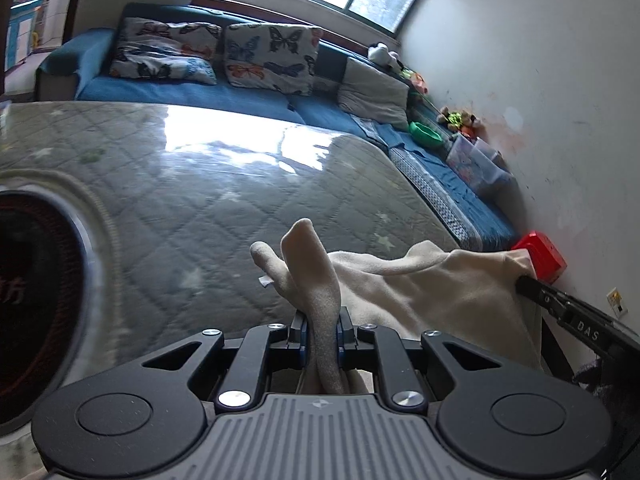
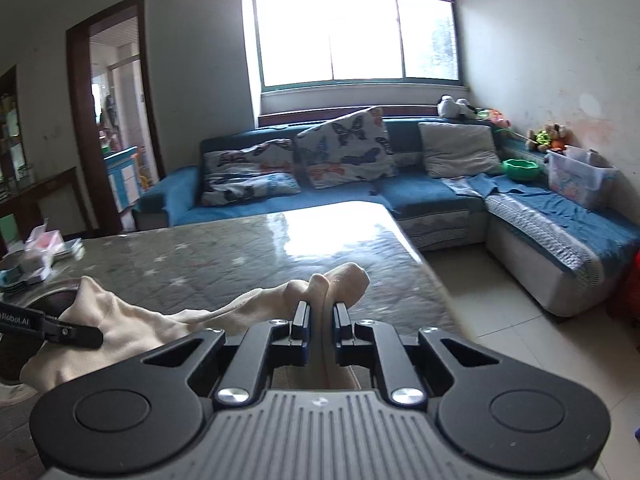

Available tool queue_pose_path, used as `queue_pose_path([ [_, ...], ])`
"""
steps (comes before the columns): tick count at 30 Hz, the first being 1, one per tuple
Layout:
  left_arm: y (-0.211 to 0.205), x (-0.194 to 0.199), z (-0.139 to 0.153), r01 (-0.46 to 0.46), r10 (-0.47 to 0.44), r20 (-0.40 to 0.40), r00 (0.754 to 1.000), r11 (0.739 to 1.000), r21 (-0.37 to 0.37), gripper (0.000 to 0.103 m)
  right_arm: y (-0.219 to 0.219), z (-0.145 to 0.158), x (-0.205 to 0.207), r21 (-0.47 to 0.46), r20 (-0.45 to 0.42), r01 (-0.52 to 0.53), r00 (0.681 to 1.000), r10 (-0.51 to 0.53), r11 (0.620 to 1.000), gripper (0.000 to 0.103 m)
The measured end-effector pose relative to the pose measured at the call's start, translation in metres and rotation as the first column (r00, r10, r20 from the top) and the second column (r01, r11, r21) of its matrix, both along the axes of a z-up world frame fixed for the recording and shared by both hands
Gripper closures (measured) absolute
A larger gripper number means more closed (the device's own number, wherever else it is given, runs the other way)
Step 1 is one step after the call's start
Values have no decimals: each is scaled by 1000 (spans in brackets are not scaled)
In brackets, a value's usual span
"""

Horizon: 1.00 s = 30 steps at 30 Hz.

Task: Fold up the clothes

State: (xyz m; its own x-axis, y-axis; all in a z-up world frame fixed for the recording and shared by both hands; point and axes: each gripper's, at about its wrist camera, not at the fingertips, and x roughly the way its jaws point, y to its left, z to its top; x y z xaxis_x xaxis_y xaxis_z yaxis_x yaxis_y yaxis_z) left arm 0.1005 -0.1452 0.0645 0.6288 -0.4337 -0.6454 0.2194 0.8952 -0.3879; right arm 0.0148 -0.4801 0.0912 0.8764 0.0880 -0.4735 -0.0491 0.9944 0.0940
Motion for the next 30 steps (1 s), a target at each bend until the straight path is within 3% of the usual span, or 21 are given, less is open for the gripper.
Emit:
queue_pose_path([
  [12,-39,13,-8,54,-53,-7,999,998,39,89,-29,-12,8,-19,-25,61,998,-61,998,93],
  [30,-43,15,-23,85,-80,-75,994,994,74,84,-41,-46,10,-59,-126,118,984,-125,991,92],
])
